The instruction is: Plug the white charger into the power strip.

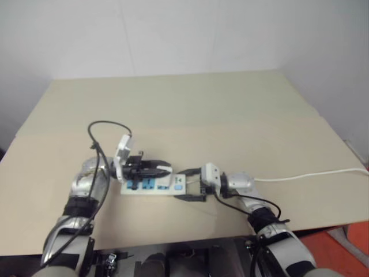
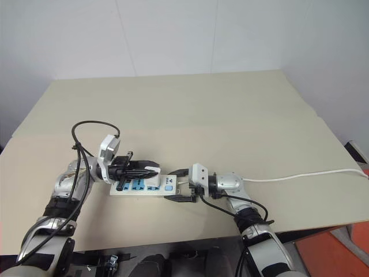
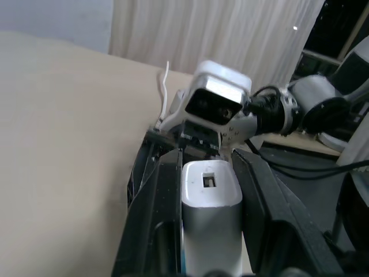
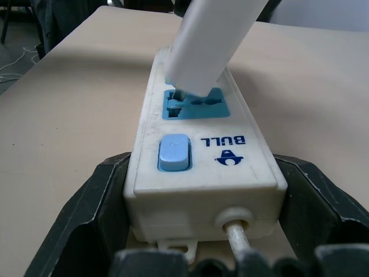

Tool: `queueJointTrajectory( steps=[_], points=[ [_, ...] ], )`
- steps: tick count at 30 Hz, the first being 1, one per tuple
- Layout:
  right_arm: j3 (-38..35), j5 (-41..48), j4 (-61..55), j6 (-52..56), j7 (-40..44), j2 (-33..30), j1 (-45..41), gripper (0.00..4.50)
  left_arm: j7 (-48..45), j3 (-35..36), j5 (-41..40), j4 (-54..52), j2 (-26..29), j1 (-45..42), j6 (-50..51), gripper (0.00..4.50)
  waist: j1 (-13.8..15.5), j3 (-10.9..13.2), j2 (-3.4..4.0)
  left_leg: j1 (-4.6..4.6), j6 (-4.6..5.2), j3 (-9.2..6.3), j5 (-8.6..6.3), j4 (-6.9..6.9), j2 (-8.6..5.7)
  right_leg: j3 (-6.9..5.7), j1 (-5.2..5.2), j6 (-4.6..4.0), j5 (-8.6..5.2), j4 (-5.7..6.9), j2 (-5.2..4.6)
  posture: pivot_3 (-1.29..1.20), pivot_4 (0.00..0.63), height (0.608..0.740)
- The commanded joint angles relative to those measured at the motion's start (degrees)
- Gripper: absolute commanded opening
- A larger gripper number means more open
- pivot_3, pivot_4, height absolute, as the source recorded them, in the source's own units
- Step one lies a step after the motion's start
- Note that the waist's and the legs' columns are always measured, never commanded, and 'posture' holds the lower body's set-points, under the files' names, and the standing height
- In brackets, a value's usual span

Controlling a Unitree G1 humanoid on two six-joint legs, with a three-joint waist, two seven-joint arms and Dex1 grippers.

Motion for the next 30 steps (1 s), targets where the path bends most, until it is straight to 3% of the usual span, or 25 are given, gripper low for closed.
queueJointTrajectory(
  steps=[1,30],
  points=[
    [3.87,-4.24,2.91,2.53,1.24,-1.47,3.01,3.41,-0.46,-0.82,-1.28,0.71,0.91,-1.57,-1.95,1.0,0.03,-0.01,0.0,0.0,0.01,0.02,-0.01,0.0,0.0,0.0,0.01,0.0,0.0,-0.02,0.0,0.0,0.15,0.74],
    [4.16,-4.2,0.99,3.77,0.89,-1.4,3.79,3.41,-0.46,-4.0,-3.6,3.53,0.41,-0.17,-3.94,1.0,0.06,-0.1,0.04,0.01,0.15,0.29,-0.11,-0.01,0.05,0.02,-0.01,0.0,0.0,-0.13,0.01,0.0,0.15,0.74]
  ],
)
